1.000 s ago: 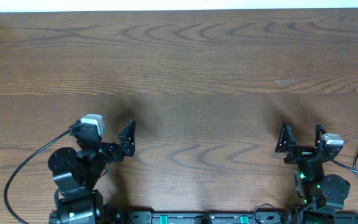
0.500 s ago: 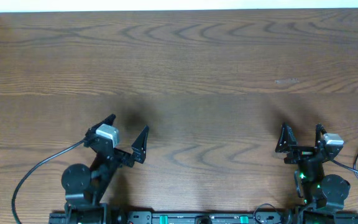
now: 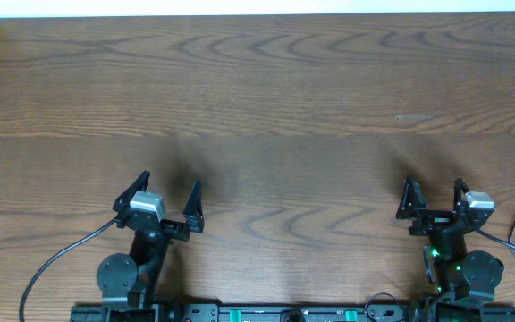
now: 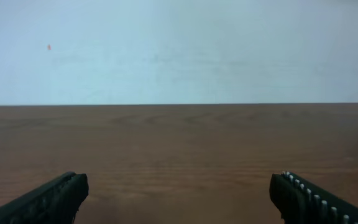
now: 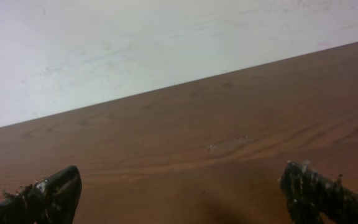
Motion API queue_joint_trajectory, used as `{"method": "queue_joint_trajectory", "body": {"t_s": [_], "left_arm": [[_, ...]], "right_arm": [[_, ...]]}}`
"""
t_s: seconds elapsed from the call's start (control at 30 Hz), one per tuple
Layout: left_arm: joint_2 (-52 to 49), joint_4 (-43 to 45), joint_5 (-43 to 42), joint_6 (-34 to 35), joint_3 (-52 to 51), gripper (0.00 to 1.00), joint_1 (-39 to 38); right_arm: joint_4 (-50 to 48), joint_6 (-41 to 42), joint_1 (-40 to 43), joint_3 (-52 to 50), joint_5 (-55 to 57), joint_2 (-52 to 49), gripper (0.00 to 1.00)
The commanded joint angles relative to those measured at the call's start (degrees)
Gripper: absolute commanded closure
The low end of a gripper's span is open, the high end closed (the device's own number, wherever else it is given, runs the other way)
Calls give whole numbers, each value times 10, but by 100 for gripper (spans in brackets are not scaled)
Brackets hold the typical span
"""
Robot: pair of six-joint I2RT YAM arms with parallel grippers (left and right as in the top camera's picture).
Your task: Untangle cables
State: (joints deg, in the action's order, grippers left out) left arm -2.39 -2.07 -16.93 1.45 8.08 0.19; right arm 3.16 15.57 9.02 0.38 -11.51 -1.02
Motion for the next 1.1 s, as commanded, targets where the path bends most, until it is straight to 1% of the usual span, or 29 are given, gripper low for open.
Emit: {"method": "queue_joint_trajectory", "body": {"t_s": [0.0,0.1,0.37,0.53,0.63,0.77,1.07], "left_arm": [[20,21,28,-4,-26,1,-3],[23,43,46,-4,-46,1,-6],[23,43,89,-4,-75,1,-9],[23,2,96,-4,-78,1,-9],[23,-16,120,-4,-78,1,-9],[23,-17,127,-19,-78,1,-9],[23,-17,129,-18,-78,1,-9]], "right_arm": [[3,7,-12,-1,7,1,1],[3,7,-12,-1,7,1,1],[3,7,-12,-1,7,1,1],[3,7,-12,-1,7,1,1],[3,7,-12,-1,7,1,1],[3,7,-12,-1,7,1,1],[3,7,-12,-1,7,1,1]]}}
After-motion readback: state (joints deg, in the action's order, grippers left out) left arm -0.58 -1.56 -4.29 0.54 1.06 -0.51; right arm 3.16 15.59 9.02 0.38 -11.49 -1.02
